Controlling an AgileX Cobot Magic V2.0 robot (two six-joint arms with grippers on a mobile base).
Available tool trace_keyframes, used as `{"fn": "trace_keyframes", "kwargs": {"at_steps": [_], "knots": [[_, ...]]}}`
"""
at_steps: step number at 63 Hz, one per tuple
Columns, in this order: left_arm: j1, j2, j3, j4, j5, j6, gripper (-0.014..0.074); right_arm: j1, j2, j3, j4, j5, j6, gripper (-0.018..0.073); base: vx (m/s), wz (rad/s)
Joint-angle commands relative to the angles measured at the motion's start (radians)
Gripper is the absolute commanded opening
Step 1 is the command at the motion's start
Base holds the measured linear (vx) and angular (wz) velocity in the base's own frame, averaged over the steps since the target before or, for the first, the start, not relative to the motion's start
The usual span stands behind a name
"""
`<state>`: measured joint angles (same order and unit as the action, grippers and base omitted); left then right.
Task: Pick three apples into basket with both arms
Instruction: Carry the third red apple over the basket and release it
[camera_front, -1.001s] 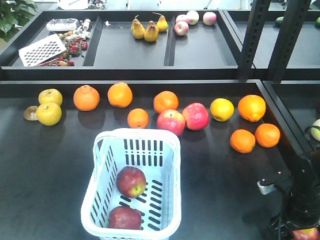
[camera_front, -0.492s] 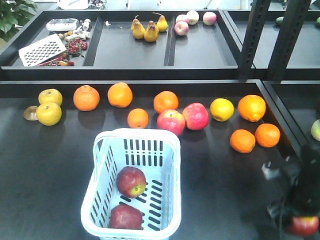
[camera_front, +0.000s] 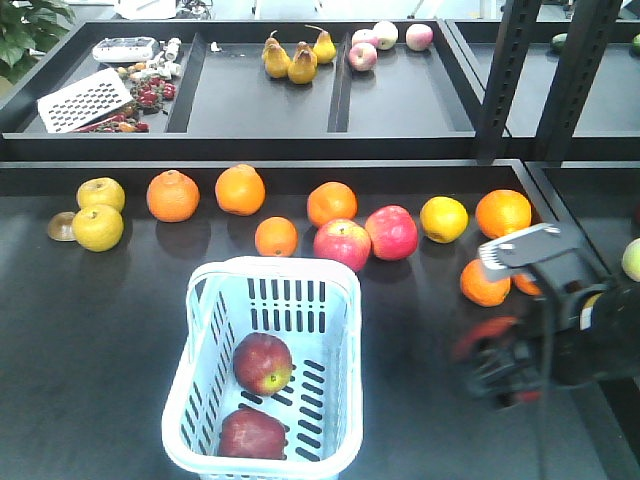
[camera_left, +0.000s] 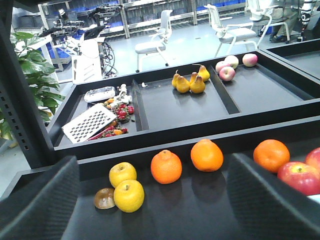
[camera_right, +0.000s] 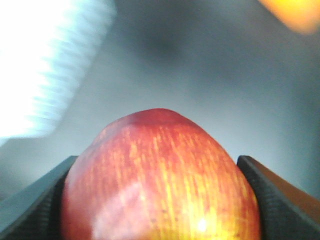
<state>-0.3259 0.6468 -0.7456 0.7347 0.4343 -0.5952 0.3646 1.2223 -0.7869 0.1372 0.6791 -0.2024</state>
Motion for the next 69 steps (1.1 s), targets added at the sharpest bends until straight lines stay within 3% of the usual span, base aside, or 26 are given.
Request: {"fn": "trace_keyframes", "kwargs": {"at_steps": [1, 15, 25, 48, 69], "knots": [[0.002, -0.002, -0.024, 0.019, -0.050, -0.012, 0.0572, 0.122, -0.043, -0.022, 0.098, -0.137, -0.015, 0.0393, 0.00, 0.00], [0.002, -0.002, -0.024, 0.019, -0.050, -0.012, 0.0572, 0.340, 0.028, -0.022, 0.148, -0.412, -0.015, 0.0393, 0.00, 0.00], [0.002, -0.002, -0.024, 0.019, -0.050, -0.012, 0.0572, 0.420, 0.133, -0.026, 0.145, -0.569, -0.027, 0.0424, 0.00, 0.00], [0.002, -0.002, -0.024, 0.019, -0.050, -0.012, 0.0572, 0.446, 0.273, -0.068, 0.166, -0.598, -0.034, 0.0701, 0.00, 0.00], [0.002, -0.002, -0.024, 0.019, -0.050, -0.012, 0.0572, 0.419, 0.223, -0.068, 0.183, -0.529, -0.029, 0.0680, 0.00, 0.00]]}}
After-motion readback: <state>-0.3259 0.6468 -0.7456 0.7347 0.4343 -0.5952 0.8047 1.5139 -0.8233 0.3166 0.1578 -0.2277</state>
